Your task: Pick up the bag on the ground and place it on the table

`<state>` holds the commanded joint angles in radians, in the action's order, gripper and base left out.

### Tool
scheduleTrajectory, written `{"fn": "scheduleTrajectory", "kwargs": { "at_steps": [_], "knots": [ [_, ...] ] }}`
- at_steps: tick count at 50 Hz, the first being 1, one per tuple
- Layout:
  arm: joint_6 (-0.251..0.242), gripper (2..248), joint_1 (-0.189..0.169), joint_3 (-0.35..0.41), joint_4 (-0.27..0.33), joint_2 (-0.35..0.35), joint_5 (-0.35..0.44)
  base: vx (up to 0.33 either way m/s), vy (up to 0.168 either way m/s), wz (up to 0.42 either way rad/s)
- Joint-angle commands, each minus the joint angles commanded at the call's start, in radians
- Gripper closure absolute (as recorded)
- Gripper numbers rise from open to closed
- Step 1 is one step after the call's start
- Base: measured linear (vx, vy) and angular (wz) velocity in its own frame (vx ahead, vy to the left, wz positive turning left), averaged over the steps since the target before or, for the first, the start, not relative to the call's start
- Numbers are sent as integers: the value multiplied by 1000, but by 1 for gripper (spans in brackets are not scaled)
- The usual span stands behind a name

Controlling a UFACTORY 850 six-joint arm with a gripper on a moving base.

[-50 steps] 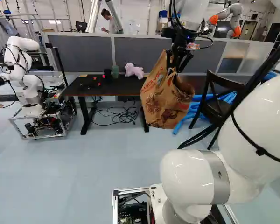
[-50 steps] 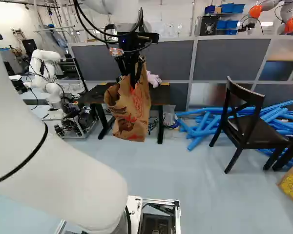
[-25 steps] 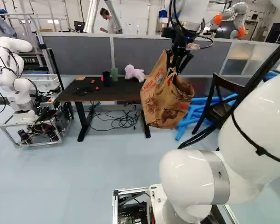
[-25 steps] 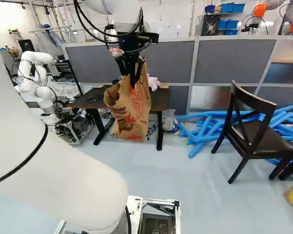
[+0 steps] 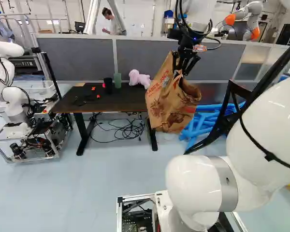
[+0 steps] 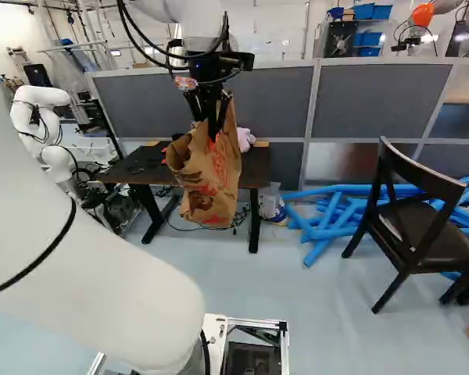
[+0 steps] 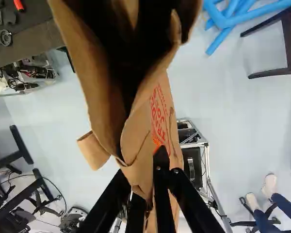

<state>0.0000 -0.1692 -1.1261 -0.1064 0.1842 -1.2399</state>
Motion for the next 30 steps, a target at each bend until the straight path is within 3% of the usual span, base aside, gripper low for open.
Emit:
{"fn": "scheduleTrajectory", "kwargs": {
  "at_steps": [14, 30],
  "knots": [
    [0, 229, 0, 0, 0, 0, 0, 222, 2, -6],
    [0, 229, 0, 0, 0, 0, 0, 186, -45, 0]
  ]
}}
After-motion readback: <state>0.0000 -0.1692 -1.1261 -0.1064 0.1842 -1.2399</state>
